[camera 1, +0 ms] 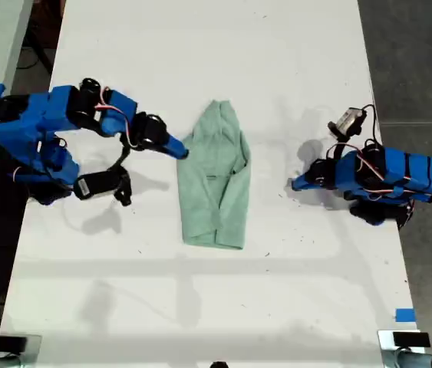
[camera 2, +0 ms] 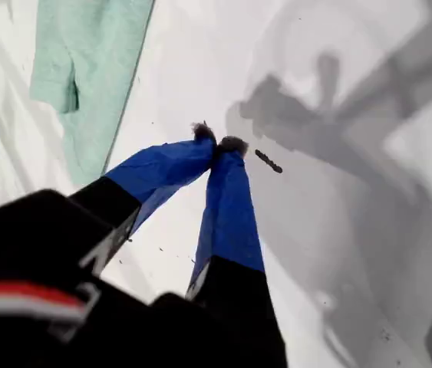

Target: Fold t shirt

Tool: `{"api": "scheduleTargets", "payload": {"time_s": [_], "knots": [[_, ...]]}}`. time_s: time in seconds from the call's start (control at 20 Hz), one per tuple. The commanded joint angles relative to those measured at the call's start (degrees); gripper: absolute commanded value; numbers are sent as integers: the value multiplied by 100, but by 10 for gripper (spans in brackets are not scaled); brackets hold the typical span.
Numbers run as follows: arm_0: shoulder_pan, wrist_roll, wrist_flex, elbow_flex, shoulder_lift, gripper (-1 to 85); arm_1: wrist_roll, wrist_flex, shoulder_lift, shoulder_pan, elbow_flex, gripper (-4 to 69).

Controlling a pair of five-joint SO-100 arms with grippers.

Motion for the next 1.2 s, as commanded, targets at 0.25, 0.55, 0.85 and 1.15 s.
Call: {"api": "scheduleTargets", "payload": {"time_s": [0.25, 0.55, 0.85, 1.15], "knots": [[-396, -220, -1424, 8033, 7805, -2, -53, -44, 79, 53, 193, 19], [-545, -141, -958, 8253, 8042, -2, -176, -53, 79, 97, 185, 8], [-791, -167, -800, 8227, 8042, -2, -237, -53, 79, 105, 185, 8], [-940, -176, -756, 8227, 8042, -2, -246, -53, 79, 114, 185, 8]]}}
